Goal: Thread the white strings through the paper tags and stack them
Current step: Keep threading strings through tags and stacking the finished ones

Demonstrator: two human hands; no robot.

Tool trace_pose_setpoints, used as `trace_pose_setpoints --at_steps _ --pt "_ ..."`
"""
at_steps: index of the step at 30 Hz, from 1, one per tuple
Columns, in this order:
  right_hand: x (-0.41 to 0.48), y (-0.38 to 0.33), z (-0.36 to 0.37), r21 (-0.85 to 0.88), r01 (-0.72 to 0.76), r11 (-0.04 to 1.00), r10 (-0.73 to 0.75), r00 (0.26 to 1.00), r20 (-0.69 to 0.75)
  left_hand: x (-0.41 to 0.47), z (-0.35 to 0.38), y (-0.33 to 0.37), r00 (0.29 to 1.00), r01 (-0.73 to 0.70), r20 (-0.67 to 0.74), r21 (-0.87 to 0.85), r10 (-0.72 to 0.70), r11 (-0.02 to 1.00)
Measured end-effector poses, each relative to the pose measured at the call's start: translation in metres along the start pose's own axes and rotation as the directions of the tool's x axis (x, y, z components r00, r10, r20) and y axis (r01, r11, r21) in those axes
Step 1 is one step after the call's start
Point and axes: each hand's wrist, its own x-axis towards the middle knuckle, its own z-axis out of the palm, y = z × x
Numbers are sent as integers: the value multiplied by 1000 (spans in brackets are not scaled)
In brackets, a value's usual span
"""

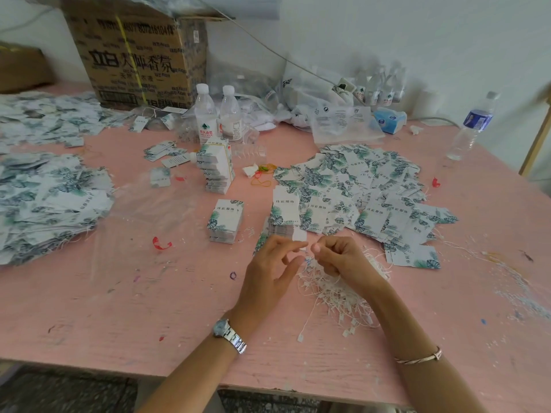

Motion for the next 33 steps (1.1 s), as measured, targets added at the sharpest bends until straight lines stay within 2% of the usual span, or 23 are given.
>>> trace_pose_setpoints --at_steps 7,13,21,23,25,27,29,33 --pt "-2 -1 2 -108 -38 993 45 997 68 0 0 0 1000 -12 4 -20 12 1000" --pt "-1 -2 3 -101 -39 994 48 995 88 -2 1 1 1000 -4 -29 -40 3 999" --pt "-2 -3 1 -63 -6 998 10 998 61 -3 0 1 994 -27 -109 17 28 999" --pt "-2 -3 1 -55 -5 998 8 999 53 -2 0 2 991 -29 -126 76 39 997" --pt "-2 -3 1 -34 3 999 -2 999 39 1 -1 3 983 -70 -151 217 104 974" --pt "-1 -3 0 -2 10 1000 -10 1000 9 8 -3 3 966 -109 -172 404 192 908" --pt "0 -3 0 21 1 1000 -1 1000 -25 20 -8 3 961 -91 -173 537 215 839" --pt "1 1 -2 60 -13 998 16 998 -53 40 -18 -3 973 -96 -92 669 210 737"
